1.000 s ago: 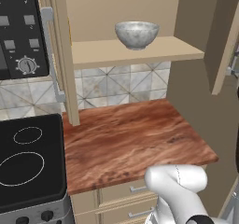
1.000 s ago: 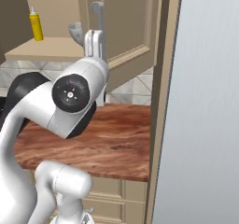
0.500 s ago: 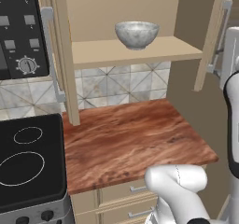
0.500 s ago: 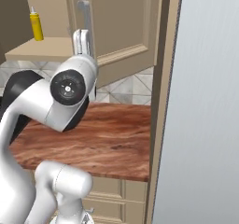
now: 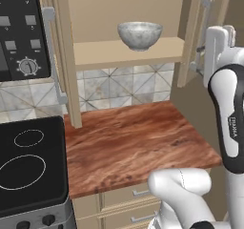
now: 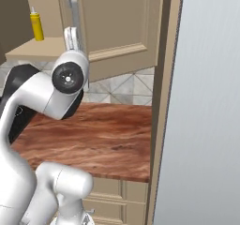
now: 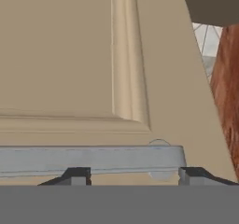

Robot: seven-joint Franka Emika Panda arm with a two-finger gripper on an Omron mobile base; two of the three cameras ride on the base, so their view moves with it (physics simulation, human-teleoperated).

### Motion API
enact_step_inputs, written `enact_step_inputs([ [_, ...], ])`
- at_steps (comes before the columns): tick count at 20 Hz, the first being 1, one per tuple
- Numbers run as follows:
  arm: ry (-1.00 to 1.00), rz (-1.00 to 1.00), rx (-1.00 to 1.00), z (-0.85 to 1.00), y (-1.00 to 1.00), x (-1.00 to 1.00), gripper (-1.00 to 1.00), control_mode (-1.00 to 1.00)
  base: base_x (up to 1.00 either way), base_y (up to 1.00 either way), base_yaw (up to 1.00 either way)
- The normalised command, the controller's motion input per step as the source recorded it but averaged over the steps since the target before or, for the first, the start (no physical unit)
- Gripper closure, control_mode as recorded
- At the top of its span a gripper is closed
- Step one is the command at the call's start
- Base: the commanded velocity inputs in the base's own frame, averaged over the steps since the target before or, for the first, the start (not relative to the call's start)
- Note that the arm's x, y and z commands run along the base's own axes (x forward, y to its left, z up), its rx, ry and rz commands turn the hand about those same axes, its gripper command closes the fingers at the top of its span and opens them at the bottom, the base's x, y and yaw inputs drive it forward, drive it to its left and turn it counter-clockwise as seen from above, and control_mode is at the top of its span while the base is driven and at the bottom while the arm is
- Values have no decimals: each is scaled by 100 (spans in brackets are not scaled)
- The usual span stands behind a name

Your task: Pick the mug and place it in the sink. Pick the bowl and place it in the open cabinet and then close the cabinet.

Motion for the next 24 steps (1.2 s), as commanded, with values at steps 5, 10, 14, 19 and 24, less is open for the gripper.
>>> enact_step_inputs([
  [5, 3, 9, 0, -21, 0, 84, -100, -100, 0, 0, 0],
  [10, 5, 8, 0, -26, 0, 78, -100, -100, 0, 0, 0],
  [14, 9, 0, 0, -44, -7, 53, -100, -100, 0, 0, 0],
  [19, 13, 0, 0, -61, 0, 66, -100, -100, 0, 0, 0],
  [24, 2, 0, 0, -38, 0, 86, -100, -100, 0, 0, 0],
])
